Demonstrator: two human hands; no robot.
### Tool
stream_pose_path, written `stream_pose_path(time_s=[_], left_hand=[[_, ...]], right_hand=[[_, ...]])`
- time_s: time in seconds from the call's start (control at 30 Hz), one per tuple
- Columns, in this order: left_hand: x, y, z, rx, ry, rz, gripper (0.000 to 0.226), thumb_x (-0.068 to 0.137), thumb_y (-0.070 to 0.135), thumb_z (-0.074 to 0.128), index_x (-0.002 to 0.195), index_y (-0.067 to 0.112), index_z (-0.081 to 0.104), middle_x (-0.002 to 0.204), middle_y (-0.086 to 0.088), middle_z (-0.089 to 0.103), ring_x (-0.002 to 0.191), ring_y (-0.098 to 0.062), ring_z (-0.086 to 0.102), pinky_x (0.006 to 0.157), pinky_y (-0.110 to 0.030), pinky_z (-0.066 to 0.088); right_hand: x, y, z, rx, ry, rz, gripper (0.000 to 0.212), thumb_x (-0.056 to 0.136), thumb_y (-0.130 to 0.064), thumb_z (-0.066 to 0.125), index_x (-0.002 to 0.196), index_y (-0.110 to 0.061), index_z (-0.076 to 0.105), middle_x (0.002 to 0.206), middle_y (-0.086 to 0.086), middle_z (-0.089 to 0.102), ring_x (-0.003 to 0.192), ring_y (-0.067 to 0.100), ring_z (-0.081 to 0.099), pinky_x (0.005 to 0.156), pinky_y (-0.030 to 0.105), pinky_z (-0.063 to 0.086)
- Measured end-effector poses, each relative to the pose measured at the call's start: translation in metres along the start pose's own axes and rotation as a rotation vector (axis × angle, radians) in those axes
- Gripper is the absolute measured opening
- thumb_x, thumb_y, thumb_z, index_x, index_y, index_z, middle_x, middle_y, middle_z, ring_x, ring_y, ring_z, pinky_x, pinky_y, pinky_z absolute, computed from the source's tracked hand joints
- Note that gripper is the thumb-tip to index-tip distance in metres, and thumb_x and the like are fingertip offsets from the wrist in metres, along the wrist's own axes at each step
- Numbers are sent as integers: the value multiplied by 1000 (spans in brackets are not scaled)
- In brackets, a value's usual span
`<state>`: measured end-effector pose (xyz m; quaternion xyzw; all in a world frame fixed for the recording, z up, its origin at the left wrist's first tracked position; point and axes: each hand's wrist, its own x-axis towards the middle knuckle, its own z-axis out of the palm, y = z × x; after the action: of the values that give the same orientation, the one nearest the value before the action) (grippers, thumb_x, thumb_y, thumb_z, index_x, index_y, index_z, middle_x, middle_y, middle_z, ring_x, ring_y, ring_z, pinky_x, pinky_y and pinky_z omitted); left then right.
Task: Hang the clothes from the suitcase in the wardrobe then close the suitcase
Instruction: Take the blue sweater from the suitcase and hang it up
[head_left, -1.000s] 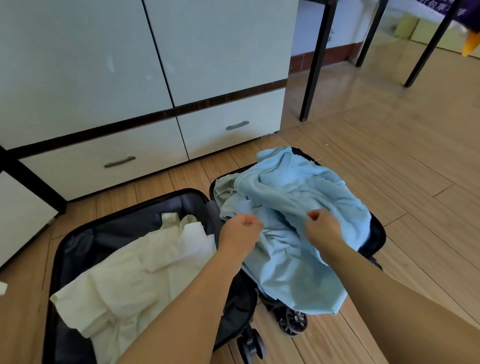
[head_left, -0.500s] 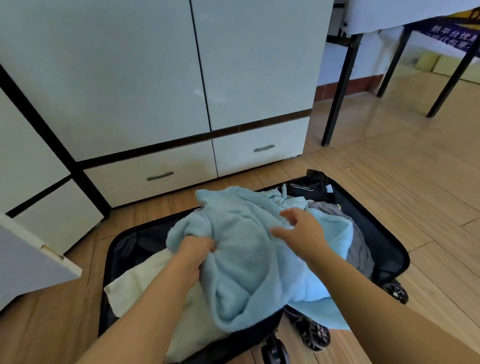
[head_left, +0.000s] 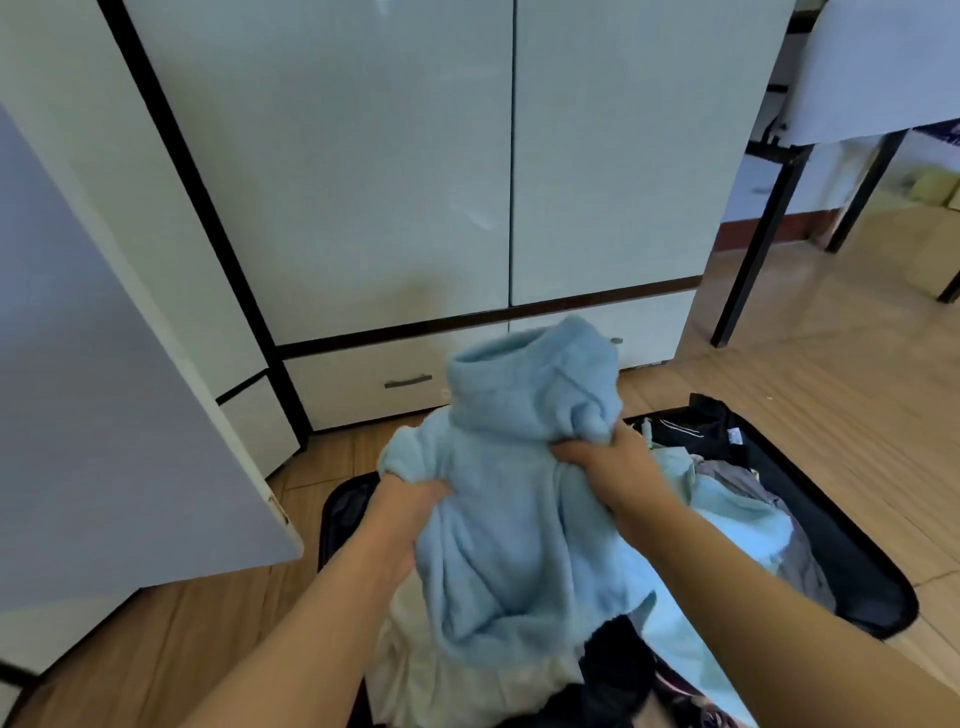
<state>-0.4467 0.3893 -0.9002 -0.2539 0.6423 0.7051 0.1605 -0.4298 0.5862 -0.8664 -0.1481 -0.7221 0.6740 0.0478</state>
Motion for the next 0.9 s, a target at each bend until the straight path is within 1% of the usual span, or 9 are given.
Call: stream_pose_path(time_s=[0.1,0.17,0.3,0.4,0.53,0.63,0.73,0.83,0.9], left_hand=[[-20,32,-13,-15,-149,-116,51,79,48,71,116,19,50,122,-8,58,110,-29,58,93,-47,50],[-50,58,-14,17,-386,-21,64,74,53,69,129,32,45,139,1,47,124,-28,50,96,-57,46],[-116,131,5,-83,-605,79,105,42,54,89,134,30,46,134,0,56,120,-25,56,92,-55,49],[-158,195,17,-124,-437,137,72,57,34,90,121,22,60,121,0,66,118,-22,57,98,-54,45],[-208,296,17,-573,-247,64,41,100,13,41,138,-2,43,134,-15,51,133,-32,41,114,-45,27],[-253,362,13,-434,-218,91,38,101,18,40,131,-3,48,129,-17,54,124,-30,48,112,-44,31],[-310,423,5,-435,-174,177,27,100,25,43,105,5,60,105,-12,63,113,-30,57,104,-44,41],[-365,484,-14,-370,-173,270,34,99,35,43,111,9,61,108,-12,66,108,-26,60,92,-38,49],[-402,520,-30,-290,-159,343,38,96,41,45,112,11,63,111,-12,68,97,-22,65,80,-33,54]], right_hand=[[-9,-54,14,-88,-26,-283,28,84,-1,61,79,-29,60,78,-15,63,71,-5,57,60,9,45],[-19,-83,25,-124,13,-370,33,85,0,58,73,-30,57,72,-17,61,66,-9,56,62,13,46],[-43,-145,50,-284,-9,-377,10,78,-12,62,80,-21,59,76,-4,66,71,4,62,64,30,53],[-58,-210,60,-434,-177,-339,37,67,-37,53,101,-27,58,97,-5,64,90,10,62,75,32,53],[-70,-324,45,-374,-340,-236,53,73,-10,54,123,-28,54,99,-4,61,81,-1,58,70,12,46],[-71,-406,32,-505,-270,-304,45,76,-7,64,118,-25,61,87,-3,62,69,-1,56,62,8,42],[-79,-485,16,-607,-184,-303,25,72,-24,78,93,-18,65,76,-4,62,69,10,55,59,20,40],[-84,-560,-14,-640,-63,-175,19,88,-15,62,71,-10,55,66,5,56,64,21,55,62,31,43],[-84,-603,-35,-586,31,-153,10,88,-3,52,84,-3,61,82,18,61,82,33,59,70,32,42]])
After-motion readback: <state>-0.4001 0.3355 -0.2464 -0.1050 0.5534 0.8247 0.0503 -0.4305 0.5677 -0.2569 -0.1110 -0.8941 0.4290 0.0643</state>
